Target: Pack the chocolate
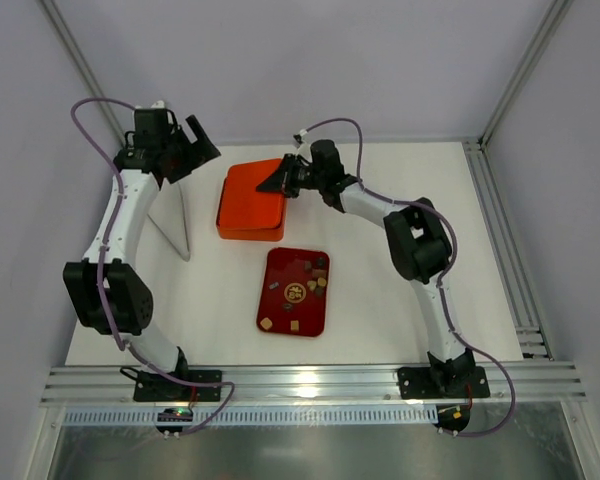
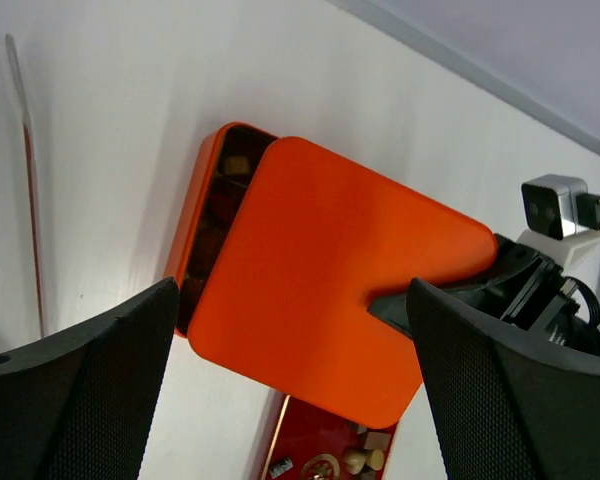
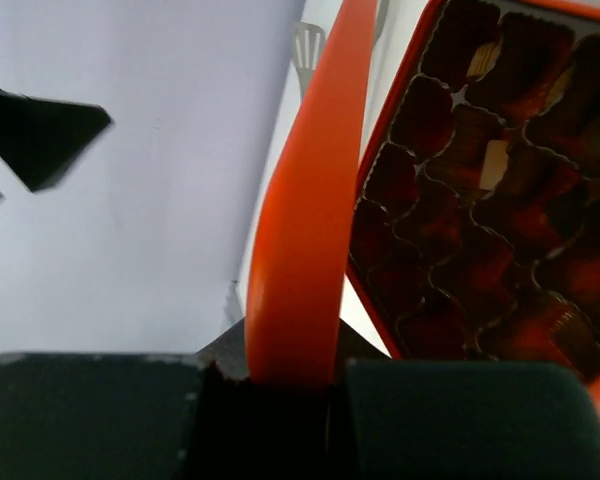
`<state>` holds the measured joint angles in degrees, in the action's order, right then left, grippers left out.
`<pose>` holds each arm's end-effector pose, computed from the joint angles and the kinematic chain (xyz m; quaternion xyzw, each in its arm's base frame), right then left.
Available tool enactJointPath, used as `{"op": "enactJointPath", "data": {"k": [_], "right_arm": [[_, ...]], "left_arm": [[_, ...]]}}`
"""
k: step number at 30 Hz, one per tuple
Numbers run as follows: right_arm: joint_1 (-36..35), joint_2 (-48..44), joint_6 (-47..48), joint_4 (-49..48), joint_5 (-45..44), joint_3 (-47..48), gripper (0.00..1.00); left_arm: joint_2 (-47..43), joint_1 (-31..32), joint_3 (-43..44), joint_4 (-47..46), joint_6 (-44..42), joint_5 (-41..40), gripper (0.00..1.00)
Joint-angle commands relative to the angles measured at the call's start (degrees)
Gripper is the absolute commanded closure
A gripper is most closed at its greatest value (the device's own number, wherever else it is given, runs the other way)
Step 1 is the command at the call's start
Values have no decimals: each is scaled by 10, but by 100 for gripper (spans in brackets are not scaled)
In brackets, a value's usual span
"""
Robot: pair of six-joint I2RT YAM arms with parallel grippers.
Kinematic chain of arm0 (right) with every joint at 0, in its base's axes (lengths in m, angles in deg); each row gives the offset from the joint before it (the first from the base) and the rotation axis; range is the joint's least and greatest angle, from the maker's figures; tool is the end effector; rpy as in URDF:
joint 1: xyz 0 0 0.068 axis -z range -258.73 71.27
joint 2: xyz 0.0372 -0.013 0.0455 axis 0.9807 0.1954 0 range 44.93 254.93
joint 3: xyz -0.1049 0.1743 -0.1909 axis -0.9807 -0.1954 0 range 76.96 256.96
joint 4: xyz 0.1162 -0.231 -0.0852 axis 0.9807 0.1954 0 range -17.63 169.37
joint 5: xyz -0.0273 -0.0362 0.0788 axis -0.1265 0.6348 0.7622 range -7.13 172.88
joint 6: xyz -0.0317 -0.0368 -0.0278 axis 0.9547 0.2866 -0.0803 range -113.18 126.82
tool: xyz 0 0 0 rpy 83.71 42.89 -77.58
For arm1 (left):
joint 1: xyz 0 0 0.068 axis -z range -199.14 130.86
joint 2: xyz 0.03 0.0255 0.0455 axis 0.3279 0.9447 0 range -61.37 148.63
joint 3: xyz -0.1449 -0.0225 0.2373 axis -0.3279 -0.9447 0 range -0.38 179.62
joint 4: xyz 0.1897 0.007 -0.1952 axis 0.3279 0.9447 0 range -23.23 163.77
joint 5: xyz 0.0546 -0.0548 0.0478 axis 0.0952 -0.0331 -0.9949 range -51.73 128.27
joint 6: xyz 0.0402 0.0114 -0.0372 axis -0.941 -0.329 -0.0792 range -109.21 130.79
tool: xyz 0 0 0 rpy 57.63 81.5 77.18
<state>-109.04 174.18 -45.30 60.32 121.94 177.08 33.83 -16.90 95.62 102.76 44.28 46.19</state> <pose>0.4571 0.2955 0.2198 -0.0517 0.7819 0.5713 0.2441 0.3915 -0.0205 0.3817 -0.2079 0.8614 -0.1993 0.4183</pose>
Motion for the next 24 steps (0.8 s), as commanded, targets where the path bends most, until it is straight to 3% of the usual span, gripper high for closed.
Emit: {"op": "enactJointPath", "data": {"k": [1,7,24], "right_arm": [[-3,21,-177,-220,59,60,96],[1,88,-253,-282,54,92,96],[24,172,-269,-258,100,147,96]], "left_arm": [[16,0,-26,-29,-33,-30,9],[47,1,-51,-40,-43,-51,10],[137,12,-34,-49,-53,-47,11]]}}
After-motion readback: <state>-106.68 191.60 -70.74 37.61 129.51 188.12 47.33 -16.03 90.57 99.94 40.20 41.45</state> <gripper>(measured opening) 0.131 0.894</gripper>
